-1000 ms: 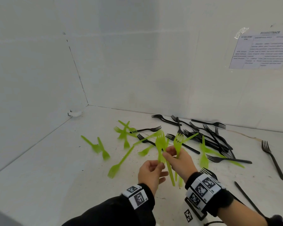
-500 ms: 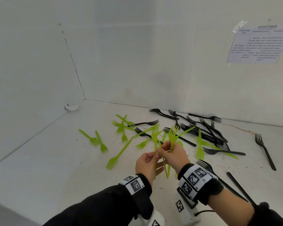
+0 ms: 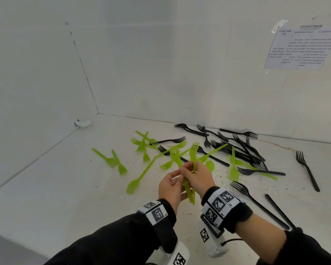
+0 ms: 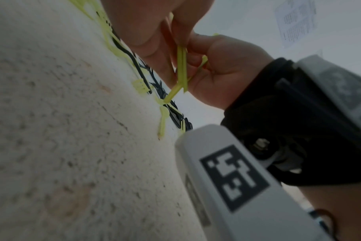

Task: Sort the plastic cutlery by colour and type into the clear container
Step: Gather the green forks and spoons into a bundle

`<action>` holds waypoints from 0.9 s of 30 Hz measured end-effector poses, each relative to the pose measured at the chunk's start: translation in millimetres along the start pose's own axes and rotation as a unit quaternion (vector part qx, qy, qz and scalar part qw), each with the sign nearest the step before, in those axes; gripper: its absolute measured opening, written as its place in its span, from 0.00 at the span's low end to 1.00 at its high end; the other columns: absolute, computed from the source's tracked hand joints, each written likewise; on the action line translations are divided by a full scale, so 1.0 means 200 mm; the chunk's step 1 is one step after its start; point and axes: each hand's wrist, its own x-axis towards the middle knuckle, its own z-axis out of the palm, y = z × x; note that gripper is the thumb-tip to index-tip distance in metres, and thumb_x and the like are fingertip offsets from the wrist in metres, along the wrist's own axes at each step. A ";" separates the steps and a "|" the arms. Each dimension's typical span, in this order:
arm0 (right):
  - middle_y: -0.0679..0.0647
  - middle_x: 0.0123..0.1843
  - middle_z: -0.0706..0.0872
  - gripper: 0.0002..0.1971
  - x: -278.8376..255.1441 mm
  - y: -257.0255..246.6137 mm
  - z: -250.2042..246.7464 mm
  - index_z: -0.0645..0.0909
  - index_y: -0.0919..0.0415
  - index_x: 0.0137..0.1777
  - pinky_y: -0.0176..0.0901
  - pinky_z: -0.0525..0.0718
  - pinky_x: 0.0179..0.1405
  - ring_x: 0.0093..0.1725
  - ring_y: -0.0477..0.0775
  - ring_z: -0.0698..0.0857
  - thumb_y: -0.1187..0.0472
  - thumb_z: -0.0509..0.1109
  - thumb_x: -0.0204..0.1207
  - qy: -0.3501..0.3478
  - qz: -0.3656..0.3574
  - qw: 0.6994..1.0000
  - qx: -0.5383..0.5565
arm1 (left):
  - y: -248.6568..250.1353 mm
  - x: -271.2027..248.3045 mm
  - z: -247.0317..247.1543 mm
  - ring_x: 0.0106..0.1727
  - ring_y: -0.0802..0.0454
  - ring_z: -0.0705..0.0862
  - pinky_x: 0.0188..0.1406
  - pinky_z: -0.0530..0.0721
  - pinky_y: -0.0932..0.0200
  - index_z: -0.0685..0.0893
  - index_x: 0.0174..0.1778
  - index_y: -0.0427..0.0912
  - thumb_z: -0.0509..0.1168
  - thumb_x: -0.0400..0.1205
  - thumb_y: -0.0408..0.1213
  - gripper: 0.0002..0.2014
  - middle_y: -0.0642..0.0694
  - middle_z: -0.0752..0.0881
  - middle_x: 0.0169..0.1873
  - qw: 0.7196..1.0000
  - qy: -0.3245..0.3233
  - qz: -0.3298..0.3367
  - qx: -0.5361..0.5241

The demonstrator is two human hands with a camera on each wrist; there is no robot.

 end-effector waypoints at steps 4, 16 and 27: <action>0.51 0.44 0.78 0.05 0.00 -0.02 0.01 0.76 0.55 0.51 0.41 0.75 0.38 0.38 0.47 0.76 0.62 0.61 0.78 -0.032 0.028 0.999 0.004 | 0.01 0.02 -0.03 0.43 0.46 0.90 0.42 0.89 0.53 0.81 0.59 0.37 0.65 0.82 0.30 0.10 0.39 0.90 0.45 1.000 0.009 0.010 -0.008; 0.47 0.39 0.82 0.11 0.00 -0.01 0.03 0.81 0.48 0.57 0.33 0.77 0.45 0.44 0.47 0.82 0.61 0.70 0.76 -0.002 -0.016 0.999 -0.047 | -0.02 0.01 -0.06 0.51 0.44 0.88 0.41 0.89 0.55 0.82 0.61 0.43 0.60 0.84 0.30 0.12 0.40 0.89 0.50 1.000 -0.012 0.009 -0.002; 0.52 0.44 0.88 0.05 0.01 0.01 0.05 0.85 0.58 0.49 0.43 0.87 0.43 0.43 0.50 0.85 0.61 0.71 0.75 -0.022 -0.025 0.997 -0.067 | 0.00 0.00 -0.09 0.37 0.53 0.90 0.38 0.89 0.56 0.84 0.49 0.48 0.63 0.83 0.32 0.07 0.45 0.90 0.42 1.000 0.004 0.020 -0.016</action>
